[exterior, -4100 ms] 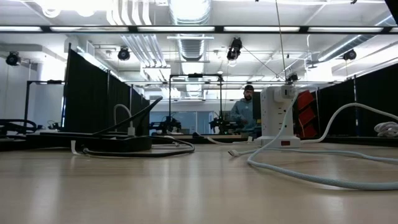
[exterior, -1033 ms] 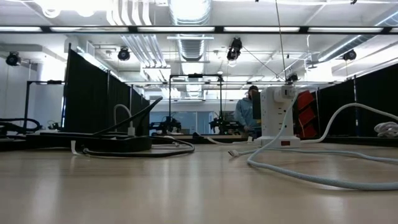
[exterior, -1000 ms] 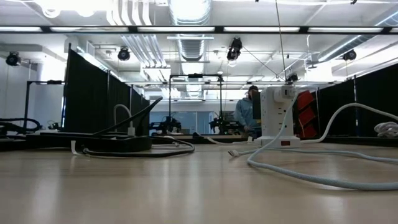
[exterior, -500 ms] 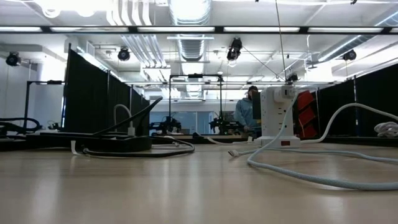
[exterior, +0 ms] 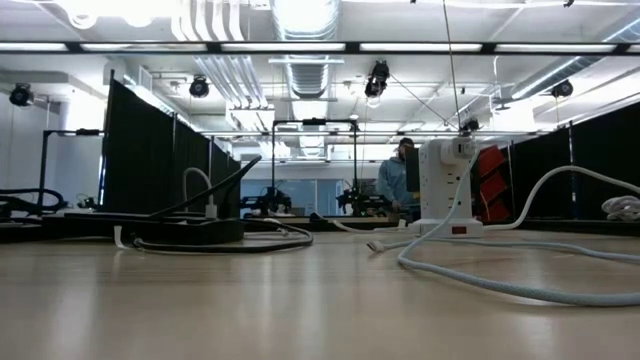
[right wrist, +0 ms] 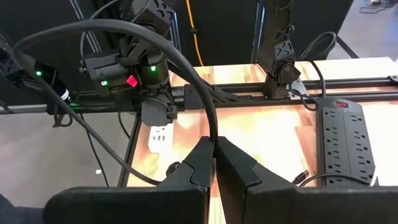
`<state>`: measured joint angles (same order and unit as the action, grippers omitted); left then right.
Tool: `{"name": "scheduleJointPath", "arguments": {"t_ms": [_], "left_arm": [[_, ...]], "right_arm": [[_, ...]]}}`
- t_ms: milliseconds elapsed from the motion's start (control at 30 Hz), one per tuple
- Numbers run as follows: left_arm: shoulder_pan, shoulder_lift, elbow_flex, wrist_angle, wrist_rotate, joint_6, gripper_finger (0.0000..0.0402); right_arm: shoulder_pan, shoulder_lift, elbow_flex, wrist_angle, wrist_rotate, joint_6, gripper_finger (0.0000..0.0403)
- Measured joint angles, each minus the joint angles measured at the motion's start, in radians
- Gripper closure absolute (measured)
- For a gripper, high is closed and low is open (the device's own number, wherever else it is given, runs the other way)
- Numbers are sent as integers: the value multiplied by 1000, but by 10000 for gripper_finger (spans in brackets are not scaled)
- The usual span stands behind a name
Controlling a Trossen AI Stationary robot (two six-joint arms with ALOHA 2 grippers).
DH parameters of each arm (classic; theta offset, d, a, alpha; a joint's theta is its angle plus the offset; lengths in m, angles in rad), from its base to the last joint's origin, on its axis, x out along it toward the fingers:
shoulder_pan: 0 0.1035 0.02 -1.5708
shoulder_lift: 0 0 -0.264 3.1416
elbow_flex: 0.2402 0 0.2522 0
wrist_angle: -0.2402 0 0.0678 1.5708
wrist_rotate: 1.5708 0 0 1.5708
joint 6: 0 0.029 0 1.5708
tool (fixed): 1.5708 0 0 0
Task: Insert USB
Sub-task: Insert the black charger cable into the bottom white outlet extension
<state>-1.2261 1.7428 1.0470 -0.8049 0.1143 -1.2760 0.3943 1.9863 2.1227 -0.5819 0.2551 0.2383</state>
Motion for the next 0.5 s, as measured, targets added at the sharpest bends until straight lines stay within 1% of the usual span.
{"name": "scheduleJointPath", "arguments": {"t_ms": [67, 200, 300, 400, 500], "left_arm": [[1, -4, 0, 0, -55, 1, 197], [36, -5, 0, -12, -227, 4, 197], [85, -8, -1, -18, -324, 27, 197], [159, -8, -1, -14, -378, 105, 197], [238, -8, -3, 11, -425, 202, 197]], "right_arm": [[3, -3, 0, -16, -1, -18, 403], [34, -18, 0, -173, 26, -44, 403], [64, -26, 0, -264, 67, -30, 403], [71, -28, -1, -246, 67, -30, 403], [69, -27, -37, -173, 59, -47, 403]]}}
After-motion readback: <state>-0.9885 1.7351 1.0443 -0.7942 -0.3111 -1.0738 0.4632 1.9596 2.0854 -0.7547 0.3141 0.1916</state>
